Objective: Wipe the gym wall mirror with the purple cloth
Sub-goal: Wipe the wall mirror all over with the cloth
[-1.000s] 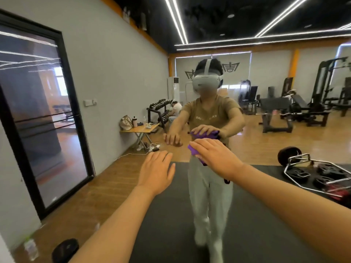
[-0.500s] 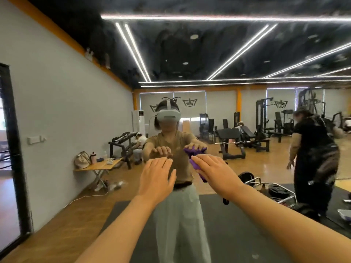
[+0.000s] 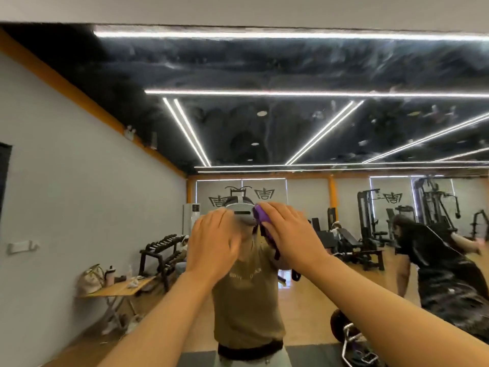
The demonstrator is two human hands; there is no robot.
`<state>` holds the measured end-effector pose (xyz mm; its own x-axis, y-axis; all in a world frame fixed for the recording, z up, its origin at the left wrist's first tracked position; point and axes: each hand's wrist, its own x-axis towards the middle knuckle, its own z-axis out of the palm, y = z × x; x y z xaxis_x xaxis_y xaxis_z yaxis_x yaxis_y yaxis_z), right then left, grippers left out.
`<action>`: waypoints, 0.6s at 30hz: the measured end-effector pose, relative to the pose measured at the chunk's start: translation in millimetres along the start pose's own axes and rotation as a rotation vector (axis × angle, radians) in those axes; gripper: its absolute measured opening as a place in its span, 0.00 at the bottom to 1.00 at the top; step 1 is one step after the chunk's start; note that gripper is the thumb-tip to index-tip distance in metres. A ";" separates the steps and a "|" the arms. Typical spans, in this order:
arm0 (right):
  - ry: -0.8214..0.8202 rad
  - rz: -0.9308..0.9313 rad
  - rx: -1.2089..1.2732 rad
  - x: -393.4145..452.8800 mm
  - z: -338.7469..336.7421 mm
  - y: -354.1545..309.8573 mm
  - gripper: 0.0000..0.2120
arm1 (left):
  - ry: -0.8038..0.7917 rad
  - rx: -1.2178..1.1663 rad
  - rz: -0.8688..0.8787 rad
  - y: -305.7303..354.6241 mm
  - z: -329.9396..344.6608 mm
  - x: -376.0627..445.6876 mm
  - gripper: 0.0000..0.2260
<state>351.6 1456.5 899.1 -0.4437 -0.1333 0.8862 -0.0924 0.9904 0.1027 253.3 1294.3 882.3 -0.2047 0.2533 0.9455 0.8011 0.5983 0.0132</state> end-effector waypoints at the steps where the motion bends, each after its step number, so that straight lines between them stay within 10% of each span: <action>1: 0.050 0.000 0.007 6.9 -0.8 7.3 0.20 | 0.032 0.017 0.008 4.5 6.2 10.7 0.15; 9: 0.453 -0.124 -0.077 93.4 -15.1 39.2 0.23 | 0.265 0.004 0.022 10.7 14.1 97.4 0.23; 18: 0.519 -0.081 -0.100 198.7 -20.0 34.6 0.22 | 0.303 0.051 0.044 -7.9 7.8 169.2 0.30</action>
<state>278.1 1465.0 1087.8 0.0633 -0.1991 0.9779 -0.0119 0.9797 0.2003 207.9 1338.4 1039.6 0.0129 0.0460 0.9989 0.7749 0.6309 -0.0391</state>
